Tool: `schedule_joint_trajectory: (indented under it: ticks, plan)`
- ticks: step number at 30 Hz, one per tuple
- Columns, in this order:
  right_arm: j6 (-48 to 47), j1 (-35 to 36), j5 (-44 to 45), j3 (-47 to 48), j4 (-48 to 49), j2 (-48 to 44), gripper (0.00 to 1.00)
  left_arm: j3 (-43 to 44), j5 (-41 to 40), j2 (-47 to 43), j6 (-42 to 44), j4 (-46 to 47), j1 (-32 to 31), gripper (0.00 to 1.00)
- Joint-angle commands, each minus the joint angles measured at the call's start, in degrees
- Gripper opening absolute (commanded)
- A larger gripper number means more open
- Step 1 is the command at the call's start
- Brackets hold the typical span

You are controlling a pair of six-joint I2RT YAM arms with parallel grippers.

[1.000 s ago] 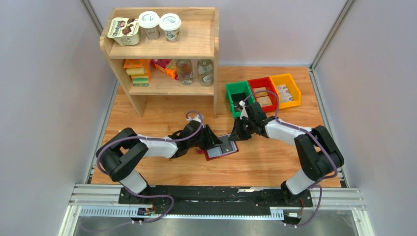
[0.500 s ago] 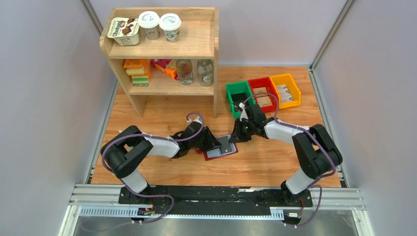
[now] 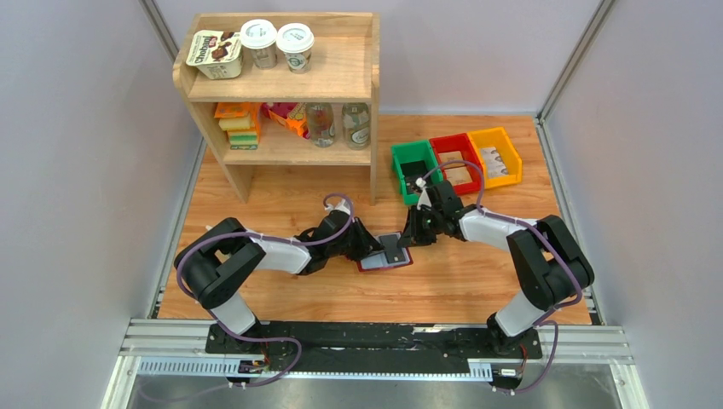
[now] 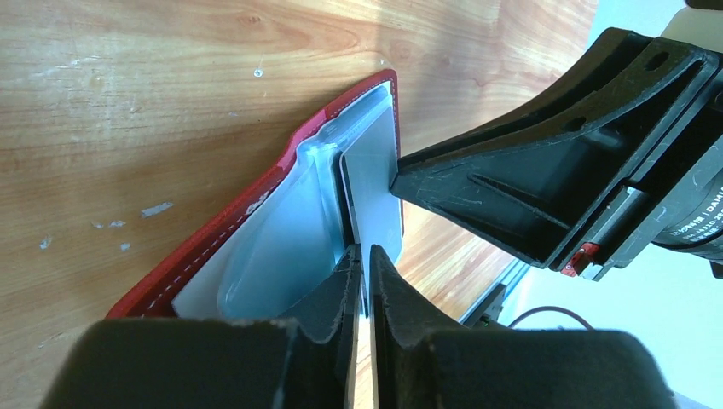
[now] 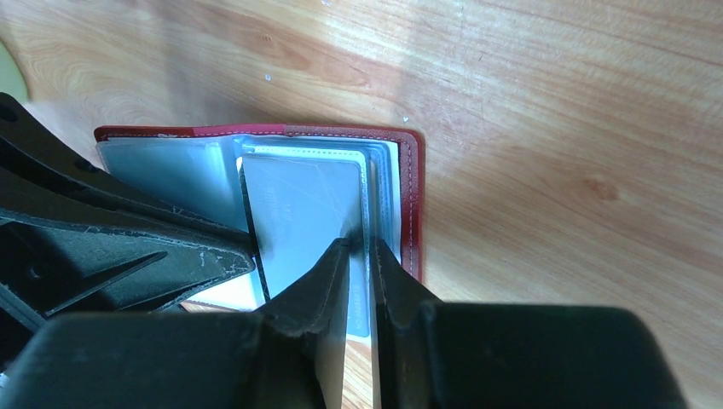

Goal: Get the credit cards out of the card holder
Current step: Remove the credit card from the card holder.

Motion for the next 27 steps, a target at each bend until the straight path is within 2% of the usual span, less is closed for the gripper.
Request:
schedule_joint_trajectory:
  ticks: [1,5,15,23,27]
  plan:
    - [0.99,0.61,-1.77,-1.47,2.55,0.06,0.15,-0.95,-0.19,-2.02,-2.08,9.97,-0.28,0.11]
    - [2.13,0.61,-2.91,-2.61,4.13,0.24,0.15,-1.13,0.51,-0.79,-2.61,12.08,-0.28,0.12]
    - [3.71,1.14,-3.44,-4.63,5.89,-0.12,0.13,-0.69,1.47,3.25,-3.75,15.07,-0.64,0.34]
    - [4.5,1.4,-3.79,-5.34,6.68,-0.29,0.12,-0.87,0.51,6.16,-4.37,15.78,-0.81,0.4]
    - [4.42,1.4,-3.62,-5.34,6.24,-1.08,0.11,-1.48,-0.37,5.63,-4.11,11.14,-0.81,0.43]
